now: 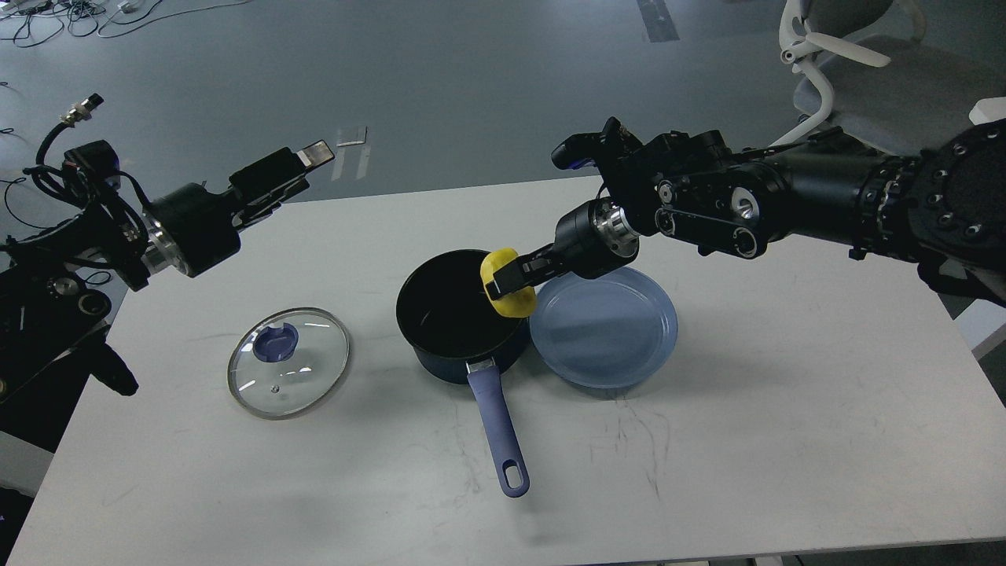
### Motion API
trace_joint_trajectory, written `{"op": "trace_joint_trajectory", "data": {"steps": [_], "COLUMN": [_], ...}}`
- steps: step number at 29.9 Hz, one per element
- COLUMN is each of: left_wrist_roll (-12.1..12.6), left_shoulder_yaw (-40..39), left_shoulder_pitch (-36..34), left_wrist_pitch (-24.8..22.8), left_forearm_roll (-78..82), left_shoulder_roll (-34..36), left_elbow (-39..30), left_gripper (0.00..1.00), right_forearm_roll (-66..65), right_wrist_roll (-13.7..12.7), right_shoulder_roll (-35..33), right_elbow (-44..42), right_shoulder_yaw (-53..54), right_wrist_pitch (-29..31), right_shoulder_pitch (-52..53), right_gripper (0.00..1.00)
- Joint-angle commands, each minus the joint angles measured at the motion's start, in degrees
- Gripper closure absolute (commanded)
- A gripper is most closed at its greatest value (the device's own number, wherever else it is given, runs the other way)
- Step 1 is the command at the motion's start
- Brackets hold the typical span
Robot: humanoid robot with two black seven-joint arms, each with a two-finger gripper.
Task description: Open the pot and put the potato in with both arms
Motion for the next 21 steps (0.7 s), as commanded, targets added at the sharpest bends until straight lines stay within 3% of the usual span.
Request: {"op": "trace_joint_trajectory", "data": {"steps": [1, 4, 15, 21], "left_wrist_roll": [0.0, 0.0, -0.09, -0.09], "left_shoulder_yaw": [0.0, 0.0, 0.0, 0.0], "left_shoulder_pitch": [0.0, 0.0, -0.09, -0.26], "left_wrist_pitch": [0.0, 0.0, -0.09, -0.27], "left_forearm_roll": [0.0, 0.0, 0.0, 0.0], "left_shoulder_roll": [0.04, 0.13, 0.21, 0.13], "left_elbow": [0.01, 0.01, -0.08, -0.43], "left_gripper": [0.02, 0.02, 0.02, 0.02], "right_forearm_roll": [0.0, 0.0, 0.0, 3.32], "right_wrist_roll": [0.0, 0.0, 0.0, 0.0], "right_shoulder_roll": [0.0, 0.0, 0.0, 0.0], "right_elbow": [-0.21, -0.3, -1.88, -2.85], "right_shoulder_yaw": [0.0, 0.09, 1.14, 7.63], "right_wrist_pitch": [0.0, 0.0, 0.0, 0.0], "right_shoulder_pitch": [-0.01, -0.01, 0.07, 1.48], "right_gripper": [0.15, 0.08, 0.06, 0.05]}}
